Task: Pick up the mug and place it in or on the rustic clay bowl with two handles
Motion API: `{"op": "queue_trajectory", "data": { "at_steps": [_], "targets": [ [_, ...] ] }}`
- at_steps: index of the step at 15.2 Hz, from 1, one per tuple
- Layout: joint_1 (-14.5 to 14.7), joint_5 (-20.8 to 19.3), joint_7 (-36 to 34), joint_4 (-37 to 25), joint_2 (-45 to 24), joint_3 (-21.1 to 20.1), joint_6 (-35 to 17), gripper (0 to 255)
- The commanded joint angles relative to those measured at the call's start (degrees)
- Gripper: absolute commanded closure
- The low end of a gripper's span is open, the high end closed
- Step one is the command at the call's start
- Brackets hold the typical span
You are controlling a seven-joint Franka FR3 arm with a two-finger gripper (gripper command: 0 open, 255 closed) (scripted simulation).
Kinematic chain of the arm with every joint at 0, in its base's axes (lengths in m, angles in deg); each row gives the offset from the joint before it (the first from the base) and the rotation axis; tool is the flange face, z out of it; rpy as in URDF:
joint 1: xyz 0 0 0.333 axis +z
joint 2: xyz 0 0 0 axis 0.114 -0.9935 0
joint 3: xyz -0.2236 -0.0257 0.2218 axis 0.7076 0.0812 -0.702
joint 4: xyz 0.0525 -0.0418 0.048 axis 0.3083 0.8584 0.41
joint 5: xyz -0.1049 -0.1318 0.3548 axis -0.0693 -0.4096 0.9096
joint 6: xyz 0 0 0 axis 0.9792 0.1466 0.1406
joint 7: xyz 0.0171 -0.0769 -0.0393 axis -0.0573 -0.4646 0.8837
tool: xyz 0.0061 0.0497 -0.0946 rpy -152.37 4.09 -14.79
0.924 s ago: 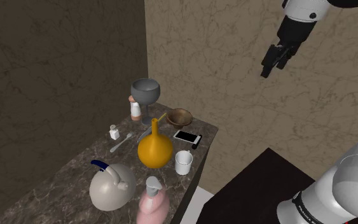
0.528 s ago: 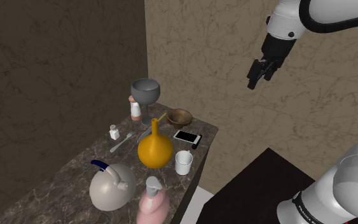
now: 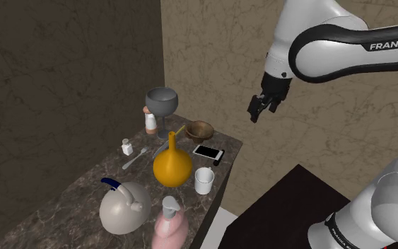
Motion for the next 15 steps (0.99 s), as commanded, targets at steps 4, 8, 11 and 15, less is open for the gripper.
{"op": "queue_trajectory", "data": {
  "at_steps": [4, 8, 11, 15],
  "targets": [
    [0.98, 1.18, -5.18, 2.47, -7.17, -3.4, -8.76, 0],
    [1.33, 1.18, -9.38, 2.79, -14.5, -6.02, -15.64, 0],
    [1.41, 0.38, -12.88, 2.15, -20.69, -7.93, -20.56, 0],
    [1.5, -2.2, -18.3, 0.13, -29.66, -10.05, -26.52, 0]
  ]
}}
